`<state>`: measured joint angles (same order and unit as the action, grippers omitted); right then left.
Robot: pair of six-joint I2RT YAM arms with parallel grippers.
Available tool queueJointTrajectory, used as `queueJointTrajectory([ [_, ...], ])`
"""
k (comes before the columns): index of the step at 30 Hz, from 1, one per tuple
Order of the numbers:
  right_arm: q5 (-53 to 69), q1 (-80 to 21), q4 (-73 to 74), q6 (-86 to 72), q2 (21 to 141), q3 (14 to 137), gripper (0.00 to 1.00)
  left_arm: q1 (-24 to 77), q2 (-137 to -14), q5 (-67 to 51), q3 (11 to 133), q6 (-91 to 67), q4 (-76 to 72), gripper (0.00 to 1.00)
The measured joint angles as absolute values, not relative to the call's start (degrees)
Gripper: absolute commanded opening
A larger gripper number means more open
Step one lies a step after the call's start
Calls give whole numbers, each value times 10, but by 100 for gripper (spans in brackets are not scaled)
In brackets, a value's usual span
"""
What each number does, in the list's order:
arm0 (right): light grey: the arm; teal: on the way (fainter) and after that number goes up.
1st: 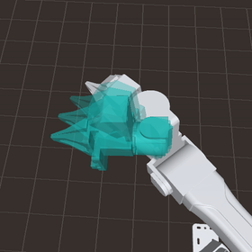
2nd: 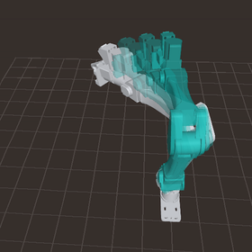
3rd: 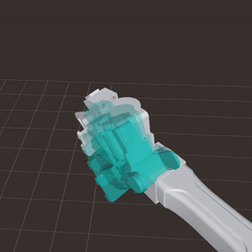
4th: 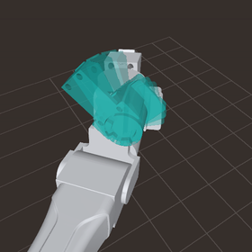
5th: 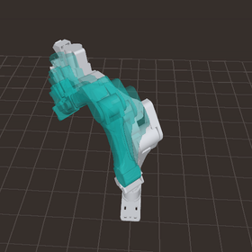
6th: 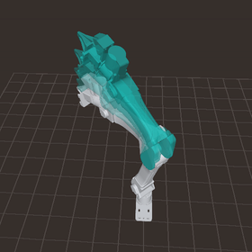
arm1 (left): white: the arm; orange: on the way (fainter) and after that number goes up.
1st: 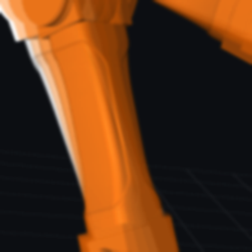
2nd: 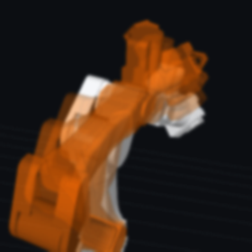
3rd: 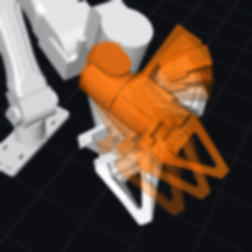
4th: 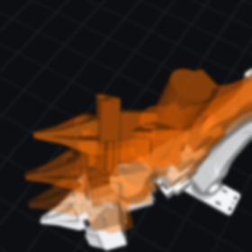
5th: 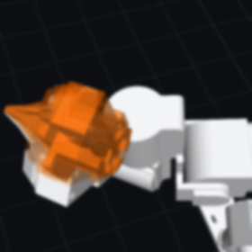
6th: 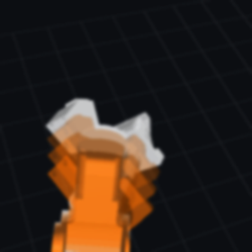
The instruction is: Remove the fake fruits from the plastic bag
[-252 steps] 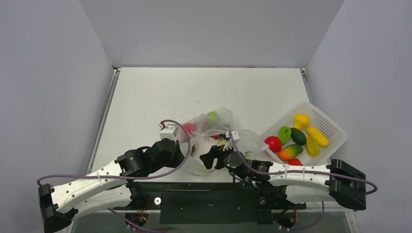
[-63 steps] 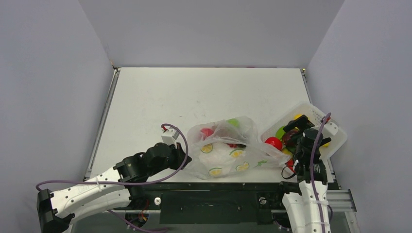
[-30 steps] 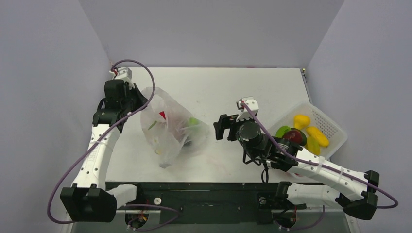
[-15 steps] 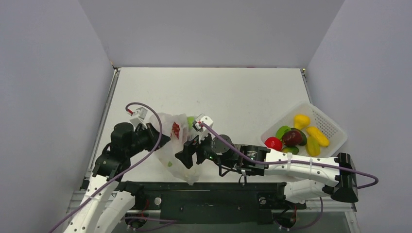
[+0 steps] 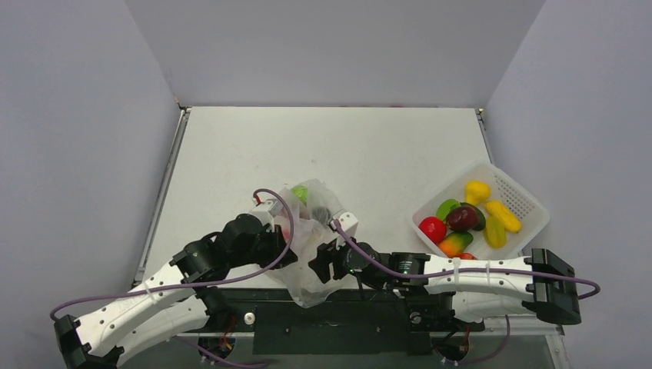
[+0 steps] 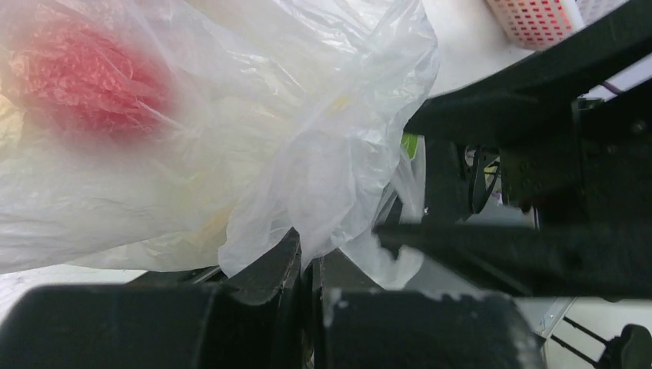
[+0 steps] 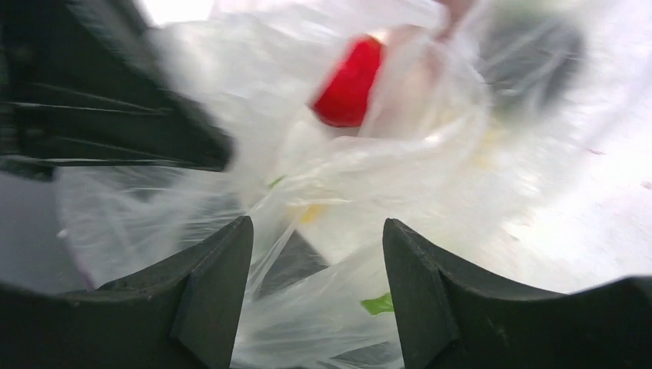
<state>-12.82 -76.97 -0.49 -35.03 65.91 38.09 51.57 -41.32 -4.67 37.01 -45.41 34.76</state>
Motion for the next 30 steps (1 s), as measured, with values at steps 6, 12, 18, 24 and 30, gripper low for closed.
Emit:
queueJointTrajectory([
  [6, -175, -754, -6, -361, 637, 341, 73, 517, -370, -27, 370, -454, 354, 0],
  [12, -200, -781, -22, -320, 662, 339, 87, 517, -342, -3, 370, -452, 364, 0],
  [18, -255, -843, 30, -211, 685, 368, 89, 517, -314, 25, 370, -447, 399, 0],
  [24, -257, -884, 74, -138, 705, 458, 89, 517, -311, 42, 370, -448, 414, 0],
  [30, -272, -902, 84, -113, 776, 478, 88, 517, -284, 52, 361, -456, 418, 0],
])
